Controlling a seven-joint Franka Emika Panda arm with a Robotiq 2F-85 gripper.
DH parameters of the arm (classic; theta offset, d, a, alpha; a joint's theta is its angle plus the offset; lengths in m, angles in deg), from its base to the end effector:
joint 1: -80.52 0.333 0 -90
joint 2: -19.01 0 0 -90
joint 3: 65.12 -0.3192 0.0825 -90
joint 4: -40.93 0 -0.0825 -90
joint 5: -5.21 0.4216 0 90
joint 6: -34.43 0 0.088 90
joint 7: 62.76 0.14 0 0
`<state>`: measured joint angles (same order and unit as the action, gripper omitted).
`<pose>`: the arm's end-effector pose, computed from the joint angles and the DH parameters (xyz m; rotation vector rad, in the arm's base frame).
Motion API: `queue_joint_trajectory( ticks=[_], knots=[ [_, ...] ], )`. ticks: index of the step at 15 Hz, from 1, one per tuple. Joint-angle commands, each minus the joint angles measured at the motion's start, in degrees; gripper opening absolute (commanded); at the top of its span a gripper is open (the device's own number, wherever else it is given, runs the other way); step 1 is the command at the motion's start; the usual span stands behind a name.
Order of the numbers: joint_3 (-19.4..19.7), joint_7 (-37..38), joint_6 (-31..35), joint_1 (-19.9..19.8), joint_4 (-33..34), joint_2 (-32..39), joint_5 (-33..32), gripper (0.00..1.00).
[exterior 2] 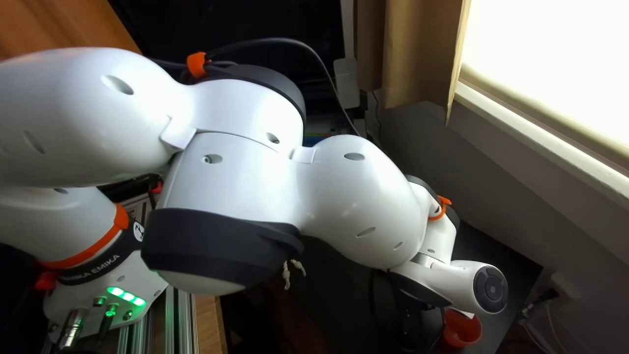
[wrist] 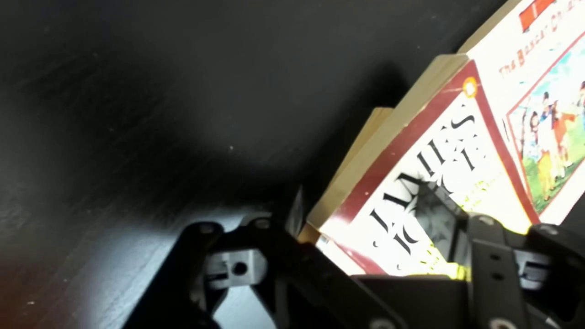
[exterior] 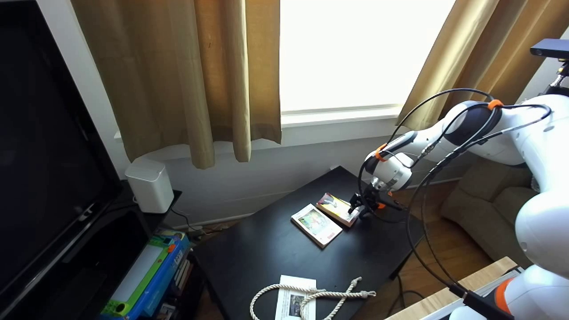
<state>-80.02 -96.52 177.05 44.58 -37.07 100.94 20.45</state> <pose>0.5764 -0.2093 -0.2088 -2.6290 0.2637 0.0767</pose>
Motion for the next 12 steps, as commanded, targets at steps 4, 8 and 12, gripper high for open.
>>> queue_joint_trajectory(
  ticks=[4,8,12],
  knots=[
    [-0.38,-0.5,-3.83,-0.74,4.4,2.41,0.96,0.19],
    [0.71,0.23,-5.29,-0.1,3.52,0.89,0.58,0.1],
    [2.12,1.52,-6.31,0.73,2.42,-1.01,0.32,0.06]
  ],
)
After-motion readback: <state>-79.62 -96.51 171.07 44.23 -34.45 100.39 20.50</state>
